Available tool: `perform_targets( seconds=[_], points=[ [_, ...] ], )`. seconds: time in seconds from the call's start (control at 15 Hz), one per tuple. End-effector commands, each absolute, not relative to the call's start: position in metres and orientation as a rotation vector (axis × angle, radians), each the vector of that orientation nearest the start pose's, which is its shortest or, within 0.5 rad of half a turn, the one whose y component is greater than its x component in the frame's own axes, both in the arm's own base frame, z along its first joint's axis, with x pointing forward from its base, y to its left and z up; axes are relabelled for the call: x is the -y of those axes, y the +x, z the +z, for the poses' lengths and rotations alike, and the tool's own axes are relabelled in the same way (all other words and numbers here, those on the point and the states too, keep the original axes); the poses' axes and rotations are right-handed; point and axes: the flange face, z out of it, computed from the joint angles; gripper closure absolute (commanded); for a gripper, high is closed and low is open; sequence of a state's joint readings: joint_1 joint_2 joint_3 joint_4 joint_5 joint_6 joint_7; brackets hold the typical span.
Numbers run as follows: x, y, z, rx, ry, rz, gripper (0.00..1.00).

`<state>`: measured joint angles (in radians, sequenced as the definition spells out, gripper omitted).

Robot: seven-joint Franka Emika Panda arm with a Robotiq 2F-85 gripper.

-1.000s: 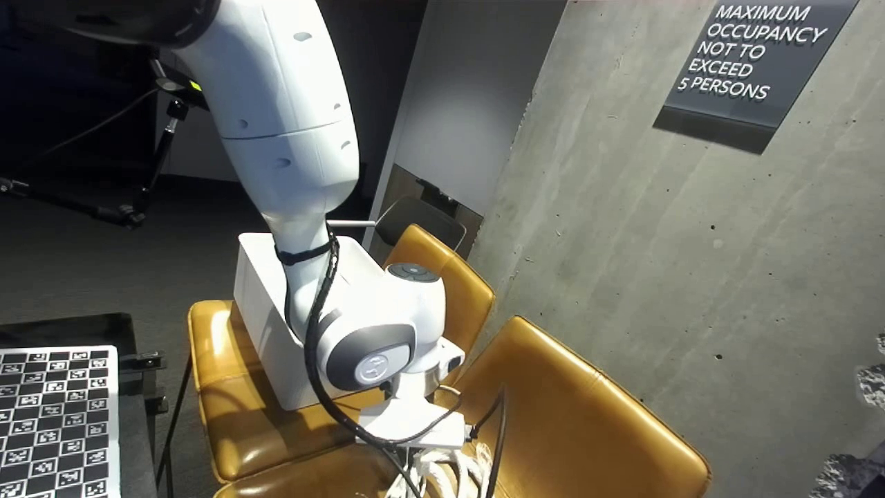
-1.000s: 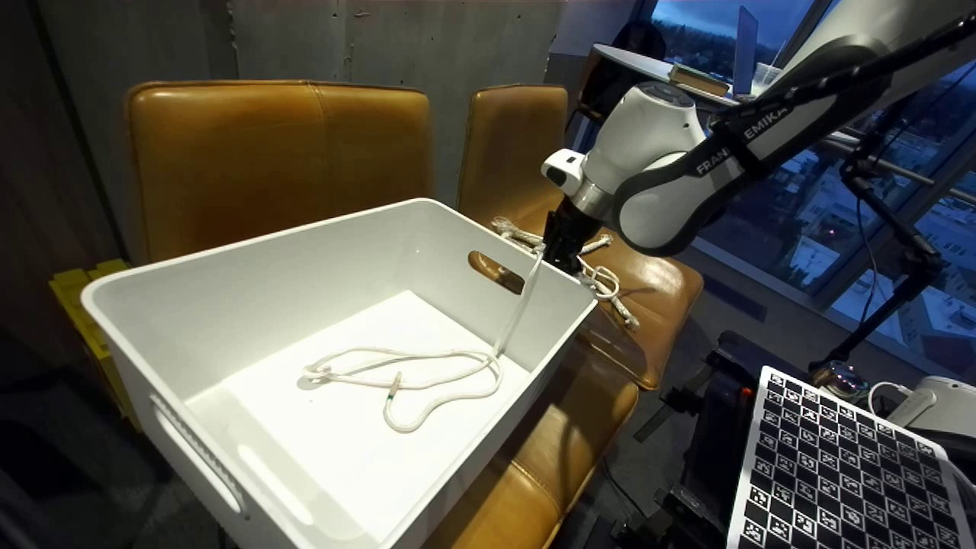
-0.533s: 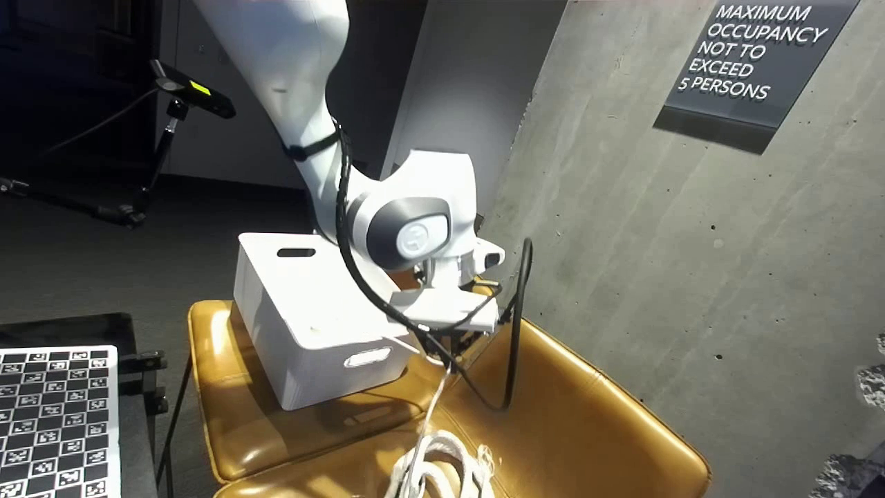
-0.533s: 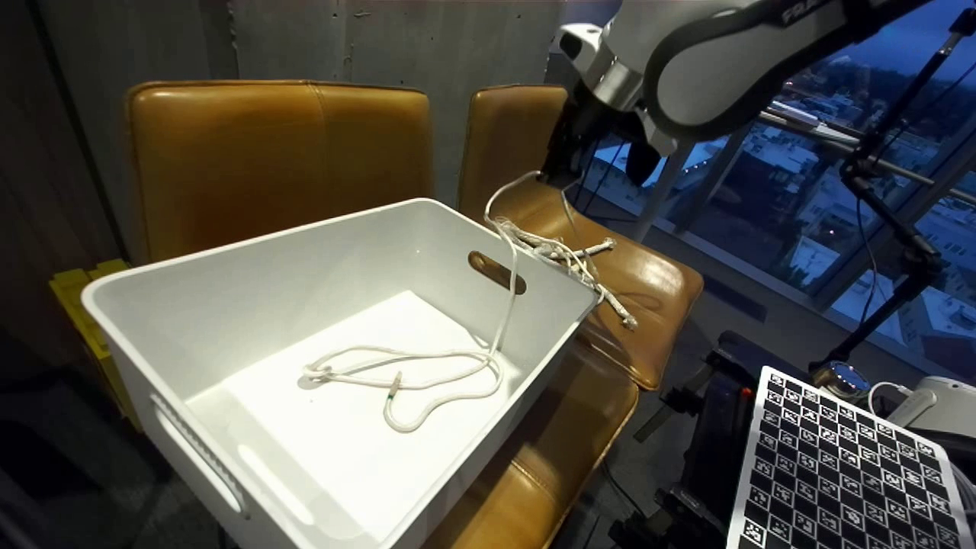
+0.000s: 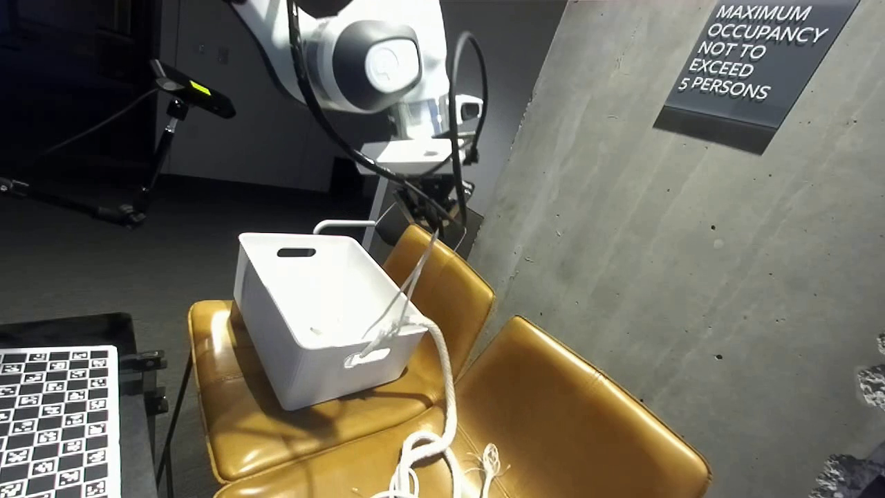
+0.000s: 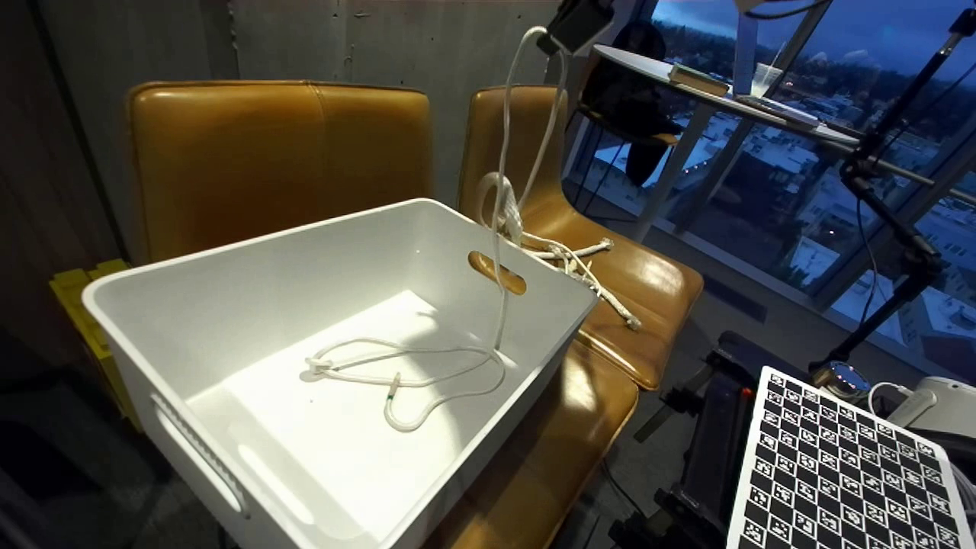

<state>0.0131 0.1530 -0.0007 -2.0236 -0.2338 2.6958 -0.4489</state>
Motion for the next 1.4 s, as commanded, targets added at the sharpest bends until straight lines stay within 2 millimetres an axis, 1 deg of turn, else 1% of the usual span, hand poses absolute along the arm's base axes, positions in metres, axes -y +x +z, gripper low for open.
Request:
perform_targets(
  seconds=[0.0, 0.07, 0.13, 0.27, 0.33, 0.4, 0.47, 0.53, 0.67, 0.73, 0.8, 0.93, 1.07, 1.2, 1.33],
  points=[
    [-0.07, 0.575, 0.489, 0.962, -3.132, -0.833, 0.99],
    [-0.089, 0.563, 0.502, 0.945, -3.123, -0.842, 0.99],
    [-0.109, 0.549, 0.51, 0.927, -3.119, -0.836, 0.99],
    [-0.151, 0.517, 0.519, 0.91, -3.115, -0.822, 0.99],
    [-0.172, 0.5, 0.516, 0.901, -3.116, -0.816, 0.99],
    [-0.188, 0.488, 0.51, 0.896, -3.113, -0.803, 0.99],
    [-0.2, 0.476, 0.505, 0.895, -3.11, -0.795, 0.99],
    [-0.21, 0.46, 0.501, 0.893, -3.109, -0.79, 0.99],
    [-0.221, 0.45, 0.488, 0.889, -3.109, -0.777, 0.99],
    [-0.222, 0.448, 0.483, 0.883, -3.113, -0.77, 0.99],
    [-0.219, 0.453, 0.478, 0.876, -3.122, -0.768, 0.99],
    [-0.204, 0.468, 0.47, 0.847, -3.148, -0.759, 0.99],
    [-0.185, 0.486, 0.472, 0.798, -3.176, -0.759, 0.99],
    [-0.16, 0.504, 0.482, 0.714, -3.204, -0.767, 0.99],
    [-0.131, 0.513, 0.506, 0.612, -3.214, -0.783, 0.99]
  ],
)
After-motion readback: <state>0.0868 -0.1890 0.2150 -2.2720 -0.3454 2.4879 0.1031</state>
